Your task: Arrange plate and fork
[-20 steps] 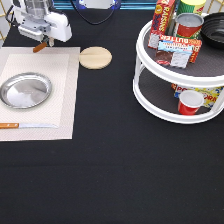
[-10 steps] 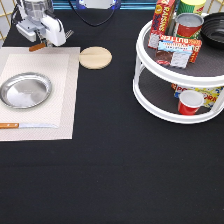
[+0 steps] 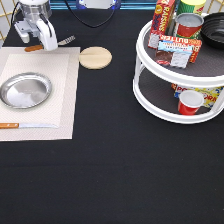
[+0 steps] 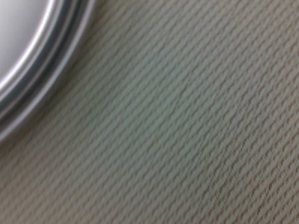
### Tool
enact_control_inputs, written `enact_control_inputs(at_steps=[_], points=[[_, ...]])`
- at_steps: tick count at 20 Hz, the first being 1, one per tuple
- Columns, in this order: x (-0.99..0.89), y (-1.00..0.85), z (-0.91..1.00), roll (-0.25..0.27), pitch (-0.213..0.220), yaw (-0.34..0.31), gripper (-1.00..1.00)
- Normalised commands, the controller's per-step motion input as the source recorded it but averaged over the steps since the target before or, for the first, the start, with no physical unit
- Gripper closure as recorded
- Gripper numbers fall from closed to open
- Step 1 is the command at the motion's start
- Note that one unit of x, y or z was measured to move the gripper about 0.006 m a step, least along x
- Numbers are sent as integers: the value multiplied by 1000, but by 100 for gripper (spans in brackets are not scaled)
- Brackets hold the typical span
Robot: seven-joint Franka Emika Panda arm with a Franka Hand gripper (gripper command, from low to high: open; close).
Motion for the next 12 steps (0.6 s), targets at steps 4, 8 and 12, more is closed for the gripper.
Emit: enact_control_inputs(at_steps=[4, 8, 12], points=[[223, -229, 0, 0, -32, -224, 100], [57, -386, 0, 0, -29, -193, 100], [0, -498, -50, 0, -31, -169, 100]])
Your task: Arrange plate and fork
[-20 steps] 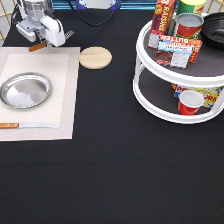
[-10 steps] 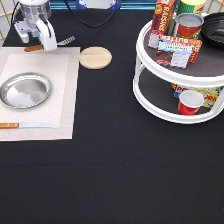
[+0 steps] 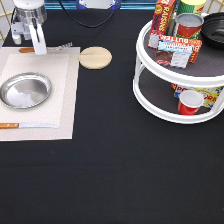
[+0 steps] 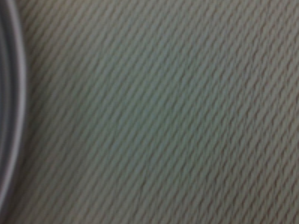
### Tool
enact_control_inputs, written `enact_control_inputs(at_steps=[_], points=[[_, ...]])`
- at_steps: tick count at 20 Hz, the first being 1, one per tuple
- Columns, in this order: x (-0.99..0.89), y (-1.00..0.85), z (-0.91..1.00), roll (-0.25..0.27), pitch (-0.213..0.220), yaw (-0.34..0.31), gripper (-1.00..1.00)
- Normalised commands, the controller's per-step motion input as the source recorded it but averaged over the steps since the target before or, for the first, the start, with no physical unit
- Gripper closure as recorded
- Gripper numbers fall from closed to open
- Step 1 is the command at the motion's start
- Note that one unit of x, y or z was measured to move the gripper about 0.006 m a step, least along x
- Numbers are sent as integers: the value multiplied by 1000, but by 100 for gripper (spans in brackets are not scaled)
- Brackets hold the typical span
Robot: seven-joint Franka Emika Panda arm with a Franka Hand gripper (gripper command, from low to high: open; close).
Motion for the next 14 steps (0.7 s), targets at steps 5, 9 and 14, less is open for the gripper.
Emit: enact_control_inputs(at_steps=[5, 9, 14], points=[[0, -357, -79, 0, -23, -226, 100], [212, -101, -16, 0, -20, -274, 100], [313, -99, -10, 0, 0, -252, 100]])
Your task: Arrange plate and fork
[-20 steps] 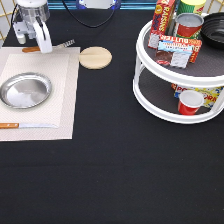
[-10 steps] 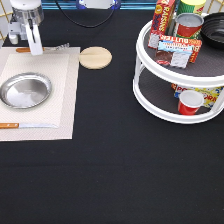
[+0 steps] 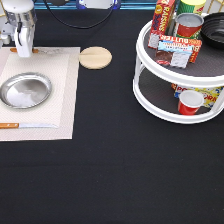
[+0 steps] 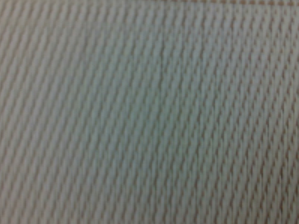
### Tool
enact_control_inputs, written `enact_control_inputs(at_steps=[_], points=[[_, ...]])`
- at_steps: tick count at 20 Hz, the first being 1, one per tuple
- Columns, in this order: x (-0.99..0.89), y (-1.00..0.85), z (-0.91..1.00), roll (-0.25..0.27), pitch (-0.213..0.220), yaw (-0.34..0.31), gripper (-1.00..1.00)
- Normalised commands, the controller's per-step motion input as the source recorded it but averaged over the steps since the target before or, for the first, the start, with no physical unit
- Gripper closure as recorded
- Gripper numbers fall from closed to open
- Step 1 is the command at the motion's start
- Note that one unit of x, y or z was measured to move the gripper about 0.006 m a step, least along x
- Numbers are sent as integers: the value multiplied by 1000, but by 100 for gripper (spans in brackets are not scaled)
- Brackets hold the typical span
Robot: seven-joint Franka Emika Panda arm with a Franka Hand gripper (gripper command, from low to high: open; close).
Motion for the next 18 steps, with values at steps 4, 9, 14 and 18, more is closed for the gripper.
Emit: enact_control_inputs(at_steps=[4, 9, 14, 18], points=[[229, -19, -53, 0, 9, -125, 100], [71, 34, -107, 0, 22, 14, 100], [8, 72, -5, 8, 42, 83, 100], [96, 3, 0, 15, 40, 76, 100]])
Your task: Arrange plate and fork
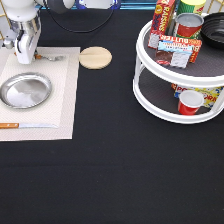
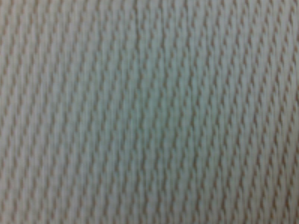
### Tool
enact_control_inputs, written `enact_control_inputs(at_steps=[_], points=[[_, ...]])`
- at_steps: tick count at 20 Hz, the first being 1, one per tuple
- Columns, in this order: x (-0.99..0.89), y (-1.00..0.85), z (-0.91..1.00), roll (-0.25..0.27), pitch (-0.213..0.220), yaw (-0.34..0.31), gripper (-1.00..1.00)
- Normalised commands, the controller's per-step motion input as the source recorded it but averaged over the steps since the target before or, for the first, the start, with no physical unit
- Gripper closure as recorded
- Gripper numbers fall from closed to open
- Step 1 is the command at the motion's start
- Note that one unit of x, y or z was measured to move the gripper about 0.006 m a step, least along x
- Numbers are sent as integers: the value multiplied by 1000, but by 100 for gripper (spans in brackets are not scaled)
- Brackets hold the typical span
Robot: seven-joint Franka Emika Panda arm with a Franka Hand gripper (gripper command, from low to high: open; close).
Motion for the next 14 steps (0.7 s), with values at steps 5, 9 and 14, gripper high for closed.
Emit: enact_control_inputs(at_steps=[5, 9, 14], points=[[16, -156, -71, 41, 24, 16, 100], [0, -186, 131, 35, 28, 32, -100], [54, -157, 659, 45, 26, 67, -100]])
